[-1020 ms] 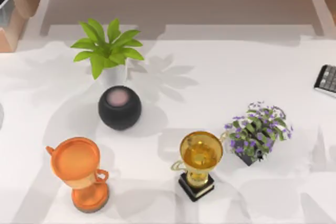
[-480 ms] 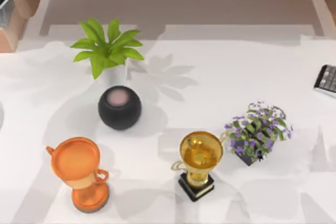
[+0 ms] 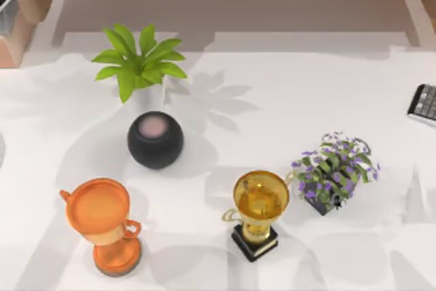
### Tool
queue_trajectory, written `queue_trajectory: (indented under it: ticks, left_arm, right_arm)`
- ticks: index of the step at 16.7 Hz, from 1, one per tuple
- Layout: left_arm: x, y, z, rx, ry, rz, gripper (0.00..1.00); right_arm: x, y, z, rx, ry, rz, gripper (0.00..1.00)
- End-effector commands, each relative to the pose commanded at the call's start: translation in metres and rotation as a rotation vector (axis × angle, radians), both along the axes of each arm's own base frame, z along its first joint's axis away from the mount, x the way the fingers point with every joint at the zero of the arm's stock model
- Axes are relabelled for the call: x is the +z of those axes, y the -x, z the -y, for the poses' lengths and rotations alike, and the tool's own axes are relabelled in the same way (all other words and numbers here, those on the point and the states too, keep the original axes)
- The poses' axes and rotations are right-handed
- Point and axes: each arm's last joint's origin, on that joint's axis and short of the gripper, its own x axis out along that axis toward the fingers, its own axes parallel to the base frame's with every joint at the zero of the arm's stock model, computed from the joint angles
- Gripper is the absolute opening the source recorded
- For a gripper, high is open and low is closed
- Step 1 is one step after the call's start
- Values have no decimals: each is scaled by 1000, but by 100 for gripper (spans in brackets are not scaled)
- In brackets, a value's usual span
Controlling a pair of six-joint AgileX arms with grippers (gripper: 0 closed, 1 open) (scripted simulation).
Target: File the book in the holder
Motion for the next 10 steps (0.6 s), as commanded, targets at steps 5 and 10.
queue_trajectory:
  ticks: [5, 10]
  left_arm:
    - [3, 0, 2, -3, -2, -2, 0]
    - [15, 1, 1, -3, 2, 5, 0]
  right_arm:
    - [0, 0, 0, 0, 0, 0, 100]
    - [0, 0, 0, 0, 0, 0, 100]
